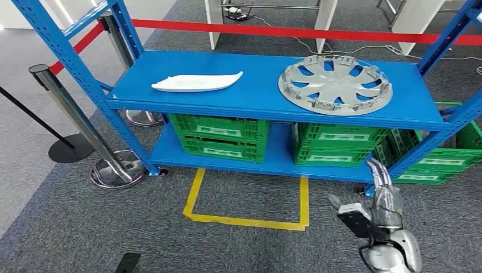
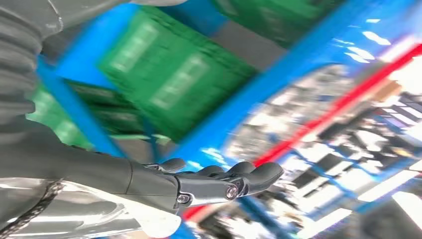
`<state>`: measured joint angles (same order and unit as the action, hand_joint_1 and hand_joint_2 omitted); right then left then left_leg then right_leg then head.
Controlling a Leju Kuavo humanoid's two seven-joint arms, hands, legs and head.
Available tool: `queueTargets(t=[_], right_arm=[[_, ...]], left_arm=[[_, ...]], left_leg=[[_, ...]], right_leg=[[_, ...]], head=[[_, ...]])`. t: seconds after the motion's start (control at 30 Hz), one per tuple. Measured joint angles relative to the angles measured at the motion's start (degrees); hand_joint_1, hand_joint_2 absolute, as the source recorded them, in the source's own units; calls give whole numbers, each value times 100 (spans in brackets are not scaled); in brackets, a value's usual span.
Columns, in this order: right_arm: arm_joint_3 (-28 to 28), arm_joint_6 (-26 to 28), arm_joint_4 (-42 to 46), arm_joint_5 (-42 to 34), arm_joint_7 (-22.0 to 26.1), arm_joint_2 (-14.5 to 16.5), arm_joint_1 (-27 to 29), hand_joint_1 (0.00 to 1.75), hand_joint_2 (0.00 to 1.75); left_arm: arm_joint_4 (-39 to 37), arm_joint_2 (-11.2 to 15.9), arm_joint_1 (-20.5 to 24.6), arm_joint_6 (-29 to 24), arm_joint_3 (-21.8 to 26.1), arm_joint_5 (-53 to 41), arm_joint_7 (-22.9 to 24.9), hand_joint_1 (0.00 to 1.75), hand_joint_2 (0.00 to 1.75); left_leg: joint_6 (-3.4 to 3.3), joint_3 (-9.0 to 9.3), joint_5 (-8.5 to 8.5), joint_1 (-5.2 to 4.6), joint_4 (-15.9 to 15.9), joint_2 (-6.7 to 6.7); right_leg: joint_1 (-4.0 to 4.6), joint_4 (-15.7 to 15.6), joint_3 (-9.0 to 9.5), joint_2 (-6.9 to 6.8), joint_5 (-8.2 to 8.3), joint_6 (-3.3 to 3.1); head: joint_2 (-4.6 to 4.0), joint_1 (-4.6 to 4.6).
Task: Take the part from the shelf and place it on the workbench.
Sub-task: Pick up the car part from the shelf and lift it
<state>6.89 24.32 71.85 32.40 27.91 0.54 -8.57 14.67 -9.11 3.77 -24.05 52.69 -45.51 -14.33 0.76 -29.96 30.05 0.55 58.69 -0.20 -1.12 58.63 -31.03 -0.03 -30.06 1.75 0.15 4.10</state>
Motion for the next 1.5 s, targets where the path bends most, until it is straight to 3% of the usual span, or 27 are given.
queueTargets(t=[0.63, 1.07, 1.33, 1.5], right_arm=[[2227, 659, 1506, 1960, -1084, -389, -1445, 0, 175], [3414, -685, 535, 2379, -1682, -436, -2749, 0, 175], [3806, -1671, -405, 2177, -2063, -437, -3363, 0, 175], [3904, -1820, -778, 2073, -2302, -449, -3443, 0, 175]], left_arm=[[-63, -36, 94, -37, 150, -416, -95, 0, 0], [-63, -24, 135, 378, 150, -542, -612, 0, 0], [-63, 4, 150, 581, 150, -603, -711, 0, 0], [-66, 22, 147, 646, 150, -634, -727, 0, 0]], left_leg=[[1, -1, -2, 0, 2, 0], [-5, -3, -7, 0, 3, -1], [-5, -4, -7, -1, 6, -1], [-6, -4, -7, -1, 7, -1]], right_leg=[[0, 1, -2, 2, 0, 0], [0, 2, -2, 0, 5, 4], [0, 2, -3, 0, 5, 4], [-1, 2, -4, 1, 5, 4]], head=[[0, -1], [0, 1], [0, -1], [0, 1]])
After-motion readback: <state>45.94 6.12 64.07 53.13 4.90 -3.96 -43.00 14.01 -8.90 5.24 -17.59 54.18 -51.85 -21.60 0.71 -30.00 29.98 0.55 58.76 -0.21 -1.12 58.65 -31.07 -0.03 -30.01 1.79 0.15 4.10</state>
